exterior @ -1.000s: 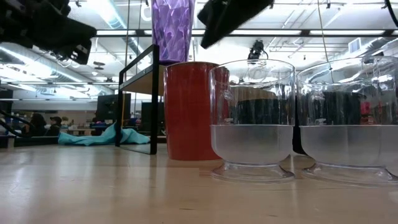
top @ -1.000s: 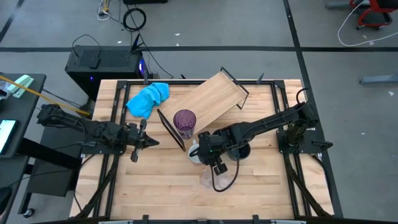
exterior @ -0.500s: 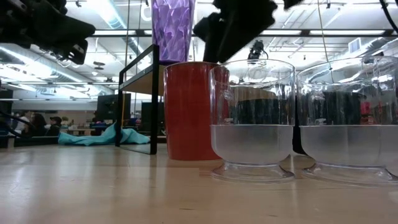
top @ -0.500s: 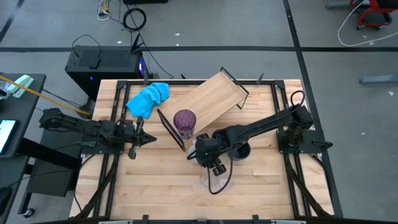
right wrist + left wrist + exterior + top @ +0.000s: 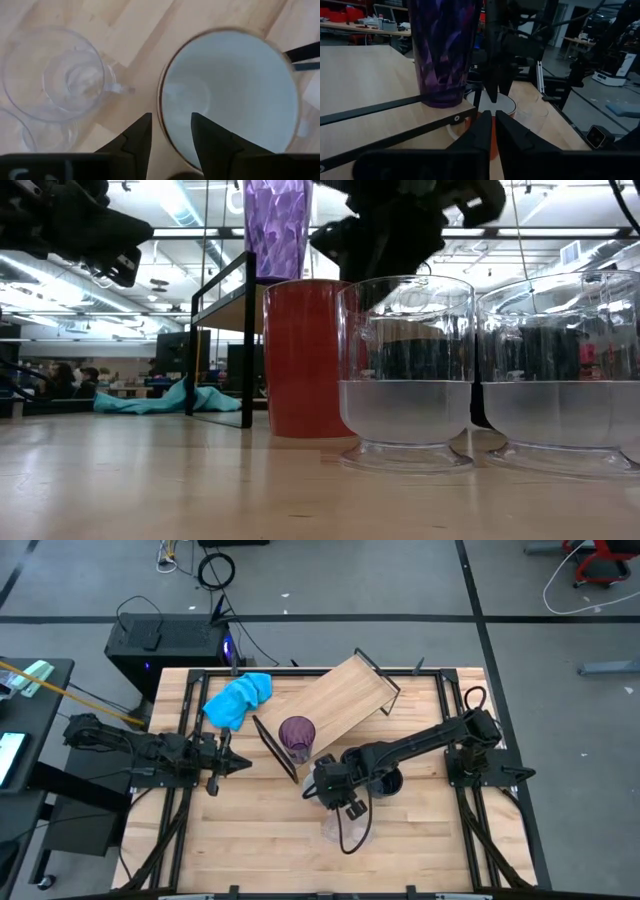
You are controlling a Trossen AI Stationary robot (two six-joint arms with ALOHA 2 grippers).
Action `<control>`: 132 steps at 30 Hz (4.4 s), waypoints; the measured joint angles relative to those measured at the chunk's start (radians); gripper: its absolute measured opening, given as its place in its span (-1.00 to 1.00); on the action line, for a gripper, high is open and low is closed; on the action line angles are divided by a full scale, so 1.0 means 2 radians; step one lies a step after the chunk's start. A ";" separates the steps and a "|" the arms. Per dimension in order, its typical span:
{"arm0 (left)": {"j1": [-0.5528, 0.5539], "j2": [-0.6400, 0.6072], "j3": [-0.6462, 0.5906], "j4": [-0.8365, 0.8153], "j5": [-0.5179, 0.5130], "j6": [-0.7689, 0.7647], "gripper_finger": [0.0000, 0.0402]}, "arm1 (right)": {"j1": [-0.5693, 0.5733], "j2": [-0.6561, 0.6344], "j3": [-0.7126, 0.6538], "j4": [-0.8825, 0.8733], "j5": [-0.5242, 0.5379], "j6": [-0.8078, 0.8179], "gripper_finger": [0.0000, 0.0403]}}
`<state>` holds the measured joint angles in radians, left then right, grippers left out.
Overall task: Stack small to large cups/mugs on shelf
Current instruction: Put the orange mug on the shelf
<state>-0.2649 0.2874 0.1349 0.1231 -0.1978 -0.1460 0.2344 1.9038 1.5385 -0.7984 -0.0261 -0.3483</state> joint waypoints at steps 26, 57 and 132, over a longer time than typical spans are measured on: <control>0.000 0.000 0.000 -0.001 0.000 -0.004 -0.88 | -0.012 -0.001 -0.001 -0.016 -0.010 -0.030 -0.93; -0.001 0.000 0.000 -0.009 0.000 -0.013 -0.85 | 0.010 -0.033 0.092 -0.144 0.015 -0.003 -0.92; 0.000 0.000 0.000 -0.012 0.000 -0.027 -0.84 | -0.113 -0.092 0.146 -0.161 0.065 -0.051 -0.69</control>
<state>-0.2657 0.2874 0.1352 0.0994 -0.1976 -0.1999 0.0083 1.7195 1.8297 -1.1209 0.1047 -0.4509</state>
